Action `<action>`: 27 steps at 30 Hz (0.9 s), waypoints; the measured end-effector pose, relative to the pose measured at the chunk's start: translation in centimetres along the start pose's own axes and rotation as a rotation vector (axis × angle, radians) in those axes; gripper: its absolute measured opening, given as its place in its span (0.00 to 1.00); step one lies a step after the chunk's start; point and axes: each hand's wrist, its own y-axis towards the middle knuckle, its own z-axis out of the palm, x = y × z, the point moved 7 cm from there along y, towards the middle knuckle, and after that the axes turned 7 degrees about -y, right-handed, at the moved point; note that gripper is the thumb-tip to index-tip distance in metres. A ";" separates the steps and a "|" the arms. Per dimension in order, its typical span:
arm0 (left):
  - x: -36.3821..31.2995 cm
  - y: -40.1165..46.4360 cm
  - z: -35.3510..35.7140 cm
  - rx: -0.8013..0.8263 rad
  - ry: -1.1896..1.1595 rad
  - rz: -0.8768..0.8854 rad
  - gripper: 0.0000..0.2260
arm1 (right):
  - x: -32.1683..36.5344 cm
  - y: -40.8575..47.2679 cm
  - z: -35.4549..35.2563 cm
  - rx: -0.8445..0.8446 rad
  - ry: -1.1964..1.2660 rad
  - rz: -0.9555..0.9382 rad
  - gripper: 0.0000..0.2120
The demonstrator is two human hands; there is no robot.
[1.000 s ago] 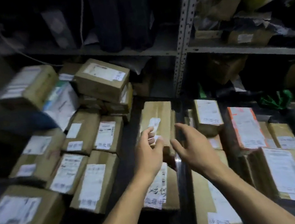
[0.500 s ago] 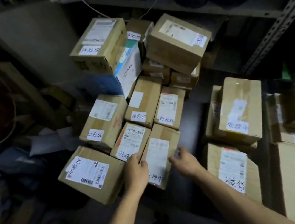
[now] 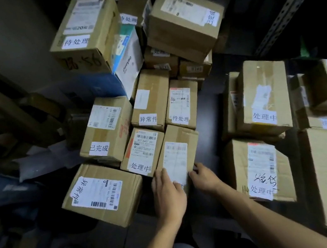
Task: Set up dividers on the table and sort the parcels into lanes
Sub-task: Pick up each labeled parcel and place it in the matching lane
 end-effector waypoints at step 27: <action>-7.4 -0.9 -3.3 -0.100 -0.395 0.117 0.05 | 2.1 -10.4 -10.8 -0.308 0.172 -0.295 0.10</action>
